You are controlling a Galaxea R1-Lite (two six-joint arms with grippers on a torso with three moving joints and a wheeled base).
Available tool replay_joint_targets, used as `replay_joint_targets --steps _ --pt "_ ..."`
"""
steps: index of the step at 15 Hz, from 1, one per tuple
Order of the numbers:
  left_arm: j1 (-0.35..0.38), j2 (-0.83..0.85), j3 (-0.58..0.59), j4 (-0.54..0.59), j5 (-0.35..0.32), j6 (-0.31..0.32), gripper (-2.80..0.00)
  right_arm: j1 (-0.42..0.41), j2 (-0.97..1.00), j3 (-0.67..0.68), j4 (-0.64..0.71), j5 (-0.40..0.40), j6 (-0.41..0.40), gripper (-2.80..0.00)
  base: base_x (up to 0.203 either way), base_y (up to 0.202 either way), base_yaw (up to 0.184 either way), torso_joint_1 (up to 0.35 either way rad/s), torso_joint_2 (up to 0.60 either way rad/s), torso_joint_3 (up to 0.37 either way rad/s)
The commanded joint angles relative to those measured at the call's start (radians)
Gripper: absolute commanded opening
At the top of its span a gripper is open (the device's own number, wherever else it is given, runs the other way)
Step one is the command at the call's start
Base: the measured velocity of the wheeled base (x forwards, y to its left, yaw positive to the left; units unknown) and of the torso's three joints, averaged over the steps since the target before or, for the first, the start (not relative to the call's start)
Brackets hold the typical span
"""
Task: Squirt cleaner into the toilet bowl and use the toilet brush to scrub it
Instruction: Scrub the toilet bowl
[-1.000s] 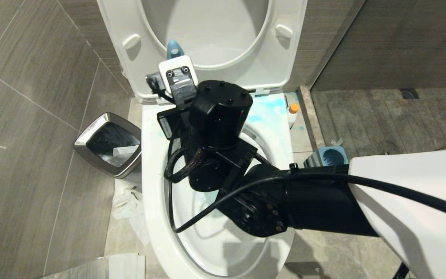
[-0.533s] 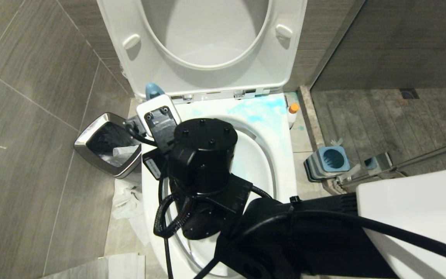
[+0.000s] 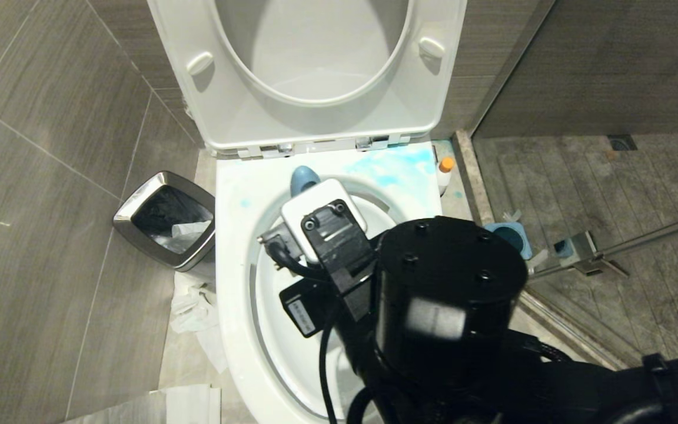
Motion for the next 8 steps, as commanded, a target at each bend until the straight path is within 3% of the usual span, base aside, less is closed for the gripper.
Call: replay_joint_targets --steps 1,5,8 --pt "-0.001 0.002 0.000 0.000 0.001 0.000 -2.80 -0.032 -0.107 0.094 -0.004 -0.014 -0.007 -2.80 0.000 0.000 0.000 0.000 0.00 0.000" --pt "0.000 0.002 0.000 0.000 0.001 0.000 -2.80 -0.151 -0.125 0.110 -0.004 -0.006 -0.015 -2.80 0.000 0.000 0.000 0.000 0.00 0.000" --pt "0.001 0.002 0.000 0.000 0.001 0.000 -2.80 -0.228 -0.078 0.009 -0.005 0.040 -0.028 -2.80 0.000 0.000 0.000 0.000 0.00 0.000"
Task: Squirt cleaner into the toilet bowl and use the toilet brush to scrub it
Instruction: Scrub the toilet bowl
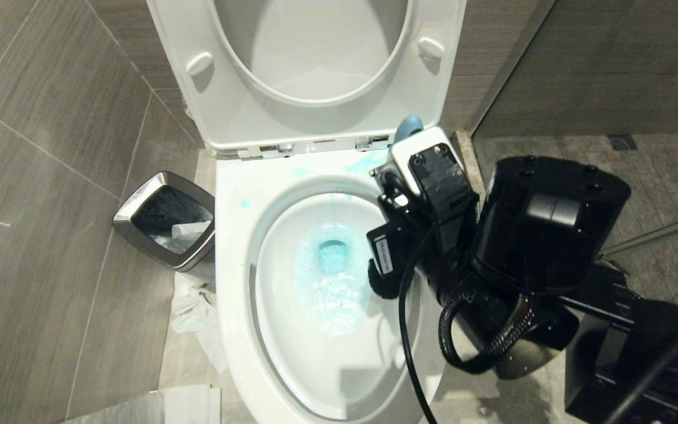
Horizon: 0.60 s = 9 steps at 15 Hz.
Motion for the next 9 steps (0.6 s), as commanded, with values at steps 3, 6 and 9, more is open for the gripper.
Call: replay_joint_targets --steps 3,6,9 --pt "-0.001 0.002 0.000 0.000 0.000 0.000 -2.80 -0.046 0.135 -0.235 -0.004 0.011 -0.006 -2.80 0.000 0.000 0.000 0.000 0.00 0.000" --pt "0.001 0.002 0.000 0.000 0.000 0.000 -2.80 -0.049 0.291 -0.408 -0.004 0.014 -0.007 -2.80 0.000 0.000 0.000 0.000 0.00 0.000" --pt "0.001 0.002 0.000 0.000 0.000 0.000 -2.80 -0.046 0.423 -0.581 -0.004 0.017 -0.010 -2.80 0.000 0.000 0.000 0.000 0.00 0.000"
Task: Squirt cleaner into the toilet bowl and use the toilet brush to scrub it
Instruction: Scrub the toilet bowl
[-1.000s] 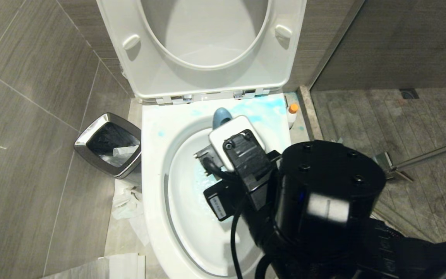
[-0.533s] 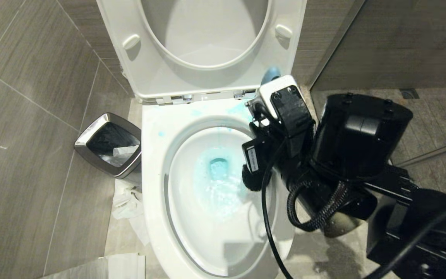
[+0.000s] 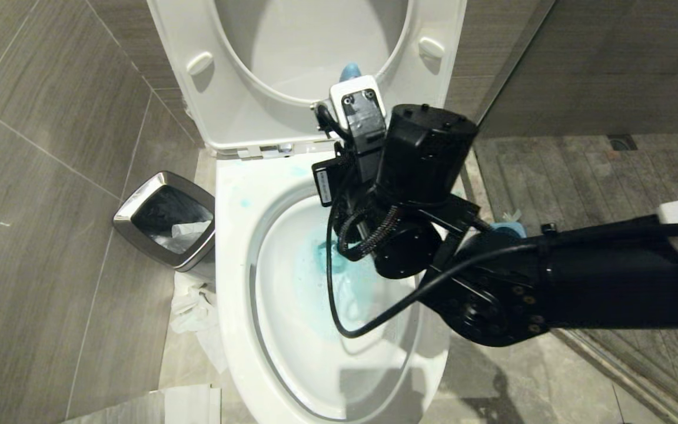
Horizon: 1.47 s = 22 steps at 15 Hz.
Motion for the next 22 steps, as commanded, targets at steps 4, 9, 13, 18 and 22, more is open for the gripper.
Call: replay_joint_targets --steps 4,9,13,18,22 --pt "-0.001 0.002 0.000 0.000 0.000 0.000 -2.80 0.056 0.219 -0.213 -0.003 0.009 -0.022 -2.80 0.000 0.000 0.000 0.000 0.00 0.000" --pt "0.001 0.002 0.000 0.000 0.000 0.000 -2.80 0.185 0.190 -0.095 -0.006 -0.006 0.000 -2.80 0.000 0.000 0.000 0.000 0.00 0.000" --pt "0.000 0.002 0.000 0.000 0.000 0.000 -2.80 0.202 -0.035 0.276 -0.011 -0.007 0.041 -2.80 0.000 0.000 0.000 0.000 0.00 0.000" --pt "0.000 0.002 0.000 0.000 0.000 0.000 -2.80 0.067 -0.310 0.586 -0.015 0.018 0.052 -2.80 0.000 0.000 0.000 0.000 0.00 0.000" --pt "-0.001 0.002 0.000 0.000 0.000 0.000 -2.80 -0.050 -0.272 0.464 -0.014 0.056 0.037 -2.80 0.000 0.000 0.000 0.000 0.00 0.000"
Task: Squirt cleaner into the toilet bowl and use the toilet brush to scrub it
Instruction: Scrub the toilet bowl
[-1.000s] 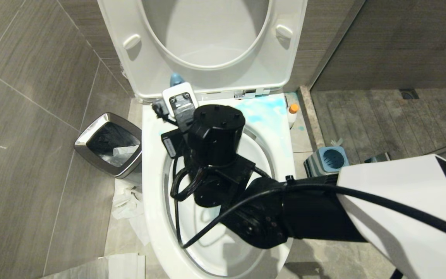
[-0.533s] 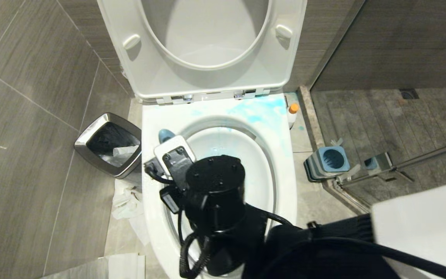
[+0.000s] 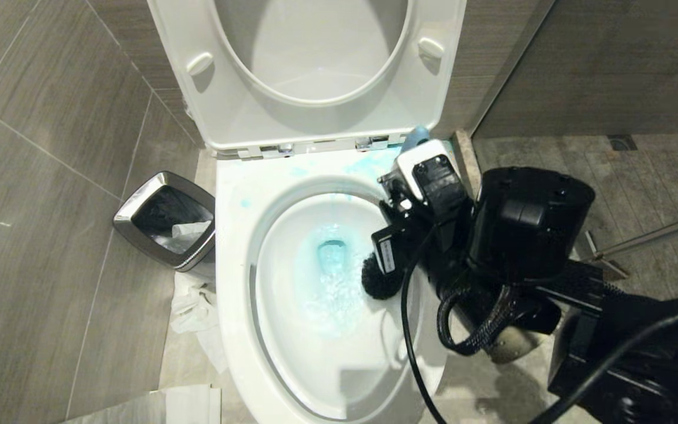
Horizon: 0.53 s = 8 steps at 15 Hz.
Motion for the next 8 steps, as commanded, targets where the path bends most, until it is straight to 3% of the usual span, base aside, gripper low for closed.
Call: replay_joint_targets --steps 1,8 --pt "-0.001 0.002 0.000 0.000 0.000 0.000 -2.80 -0.043 0.040 -0.105 -0.004 0.004 -0.012 -2.80 0.000 0.000 0.000 0.000 0.00 0.000" --pt "0.000 0.002 0.000 0.000 0.000 0.000 -2.80 -0.017 0.406 -0.656 0.013 0.007 -0.045 -2.80 0.000 0.000 0.000 0.000 0.00 0.000"
